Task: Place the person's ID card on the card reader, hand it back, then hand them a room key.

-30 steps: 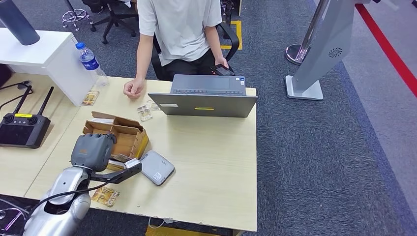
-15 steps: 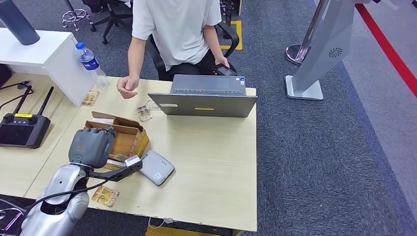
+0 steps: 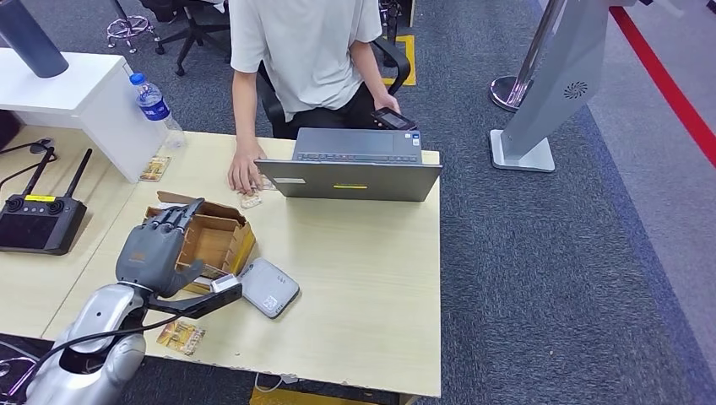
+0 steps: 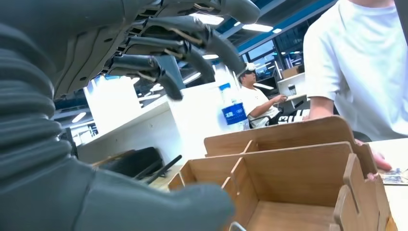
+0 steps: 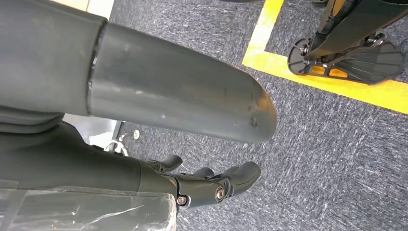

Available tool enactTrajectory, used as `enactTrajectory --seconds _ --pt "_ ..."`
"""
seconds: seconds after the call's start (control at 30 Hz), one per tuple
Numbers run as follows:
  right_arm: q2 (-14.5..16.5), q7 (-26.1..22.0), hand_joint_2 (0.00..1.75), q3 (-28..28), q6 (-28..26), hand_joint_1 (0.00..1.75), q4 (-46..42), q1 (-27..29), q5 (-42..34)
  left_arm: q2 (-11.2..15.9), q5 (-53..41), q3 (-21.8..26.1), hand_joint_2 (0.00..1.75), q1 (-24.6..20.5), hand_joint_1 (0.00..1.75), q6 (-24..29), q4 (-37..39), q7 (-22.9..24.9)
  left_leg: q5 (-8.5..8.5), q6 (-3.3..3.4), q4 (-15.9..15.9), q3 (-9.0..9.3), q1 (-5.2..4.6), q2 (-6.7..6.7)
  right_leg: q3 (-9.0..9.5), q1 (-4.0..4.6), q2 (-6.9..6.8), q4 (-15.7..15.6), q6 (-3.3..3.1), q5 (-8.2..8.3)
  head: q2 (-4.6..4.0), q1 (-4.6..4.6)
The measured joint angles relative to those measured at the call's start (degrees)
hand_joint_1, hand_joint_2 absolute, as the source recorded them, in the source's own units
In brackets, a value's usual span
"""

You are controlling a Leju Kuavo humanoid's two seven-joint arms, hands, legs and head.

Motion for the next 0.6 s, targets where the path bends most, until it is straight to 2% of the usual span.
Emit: enactTrajectory --seconds 0.03,0.3,0.6 --pt "0.0 0.0 0.0 -0.1 0.0 0.0 0.0 0.0 0.0 0.0 0.2 0.0 1.75 0.3 0.0 0.1 -0.2 -0.1 0.0 0.0 0.0 0.0 0.0 0.0 0.0 0.0 0.0 0.0 0.0 0.0 0.0 0.0" --pt "0.0 0.0 0.0 -0.9 -0.4 0.0 0.0 0.0 0.0 0.2 -0.8 -0.7 1.75 2.6 0.0 1.2 -2.3 -0.1 -0.01 0.0 0.0 -0.01 -0.01 0.0 0.0 0.0 0.0 0.0 0.0 0.0 0.0 0.0" --pt "0.0 0.0 0.0 -1.1 -0.9 0.0 0.0 0.0 0.1 0.0 -6.1 -2.2 1.75 5.0 0.0 6.9 -4.4 1.1 -0.01 0.0 0.0 0.0 0.0 -0.01 0.0 0.0 -0.01 0.0 0.0 0.0 0.0 0.01"
